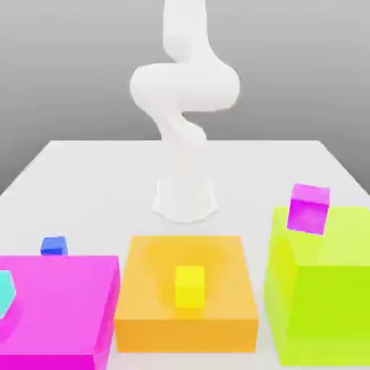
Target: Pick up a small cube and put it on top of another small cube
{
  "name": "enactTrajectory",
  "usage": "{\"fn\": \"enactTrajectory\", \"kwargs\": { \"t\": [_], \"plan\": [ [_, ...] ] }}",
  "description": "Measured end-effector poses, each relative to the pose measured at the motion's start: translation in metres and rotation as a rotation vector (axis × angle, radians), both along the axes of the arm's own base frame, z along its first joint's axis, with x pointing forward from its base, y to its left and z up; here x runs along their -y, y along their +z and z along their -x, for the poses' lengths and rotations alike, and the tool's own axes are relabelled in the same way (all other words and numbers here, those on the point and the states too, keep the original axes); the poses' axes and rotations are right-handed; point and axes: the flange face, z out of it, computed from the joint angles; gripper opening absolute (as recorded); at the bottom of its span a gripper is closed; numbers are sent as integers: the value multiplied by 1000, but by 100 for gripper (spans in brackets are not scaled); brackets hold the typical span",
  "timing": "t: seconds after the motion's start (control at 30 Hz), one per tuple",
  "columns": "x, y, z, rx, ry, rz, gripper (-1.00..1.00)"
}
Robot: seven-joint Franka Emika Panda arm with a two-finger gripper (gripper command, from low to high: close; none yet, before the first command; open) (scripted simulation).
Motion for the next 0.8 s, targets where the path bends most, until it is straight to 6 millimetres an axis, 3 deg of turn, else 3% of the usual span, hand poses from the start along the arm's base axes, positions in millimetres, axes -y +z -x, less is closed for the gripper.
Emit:
{"fn": "enactTrajectory", "kwargs": {
  "t": [0.17,0.37,0.57,0.8],
  "plan": [
    [63,-85,-33,-121,-218,-45,0],
    [143,-189,-34,-251,-472,-122,0],
    [213,-292,4,-370,-723,-224,0],
    [261,-402,81,-493,-1008,-378,0]
  ]
}}
